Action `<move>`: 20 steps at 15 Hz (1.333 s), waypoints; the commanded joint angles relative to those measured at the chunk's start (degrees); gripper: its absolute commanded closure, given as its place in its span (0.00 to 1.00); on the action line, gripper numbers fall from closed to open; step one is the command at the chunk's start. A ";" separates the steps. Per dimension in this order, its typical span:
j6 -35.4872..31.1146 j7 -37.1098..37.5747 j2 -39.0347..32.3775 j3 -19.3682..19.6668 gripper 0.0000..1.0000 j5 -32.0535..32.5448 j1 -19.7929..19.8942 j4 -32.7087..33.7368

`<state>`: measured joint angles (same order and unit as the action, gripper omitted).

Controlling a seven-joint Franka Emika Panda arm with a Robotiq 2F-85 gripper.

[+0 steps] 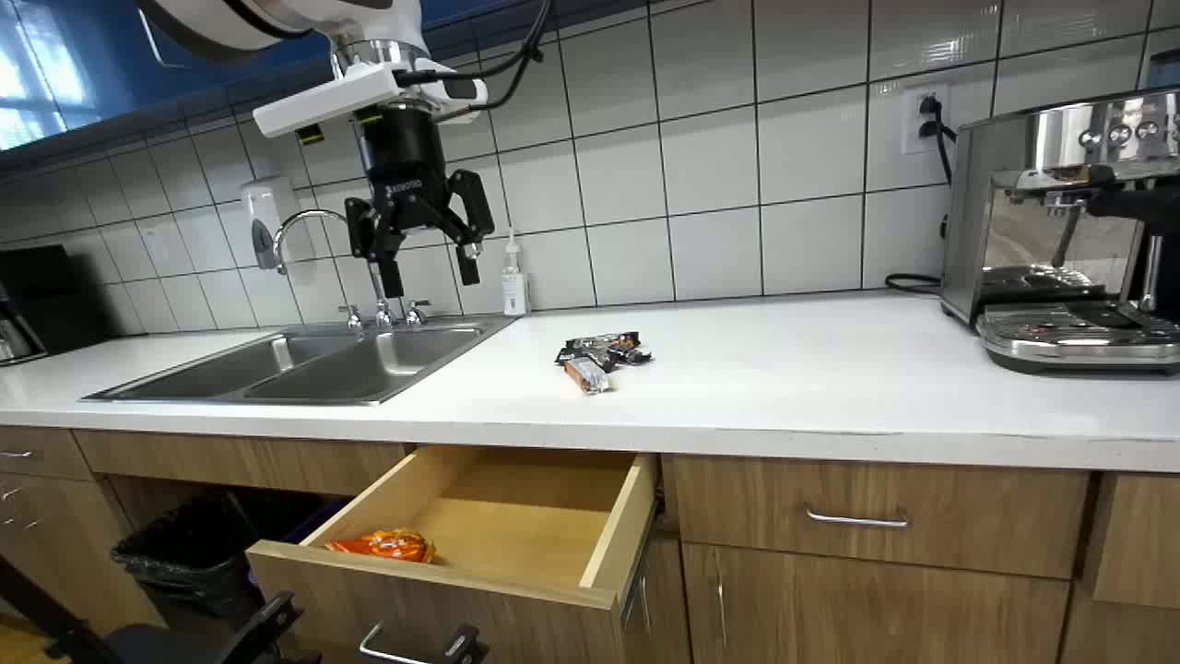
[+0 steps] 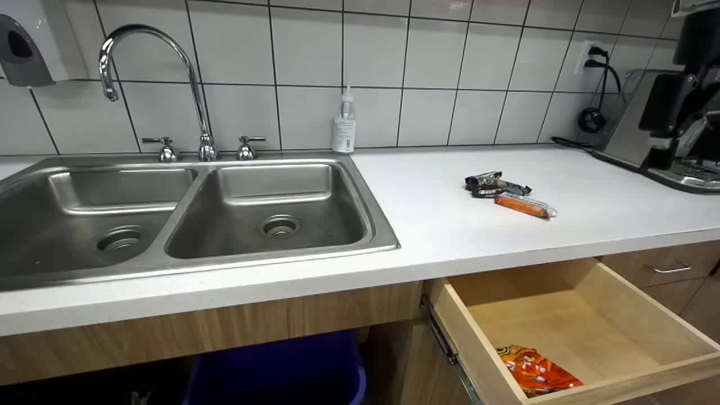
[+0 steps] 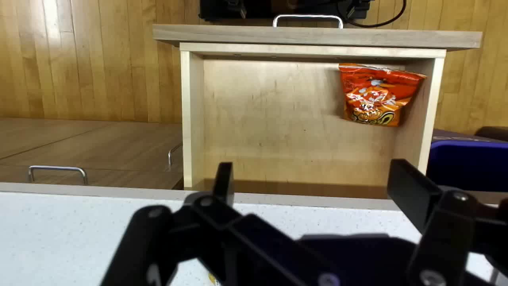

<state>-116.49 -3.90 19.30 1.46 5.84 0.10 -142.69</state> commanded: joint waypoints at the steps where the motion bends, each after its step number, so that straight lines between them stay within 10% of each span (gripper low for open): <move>1: 0.08 -0.05 -0.01 -0.19 0.00 -0.08 0.18 0.06; 20: -8.37 0.60 -3.18 -0.16 0.00 0.41 0.53 0.37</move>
<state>-122.78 -3.68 18.06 1.43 5.85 0.10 -143.14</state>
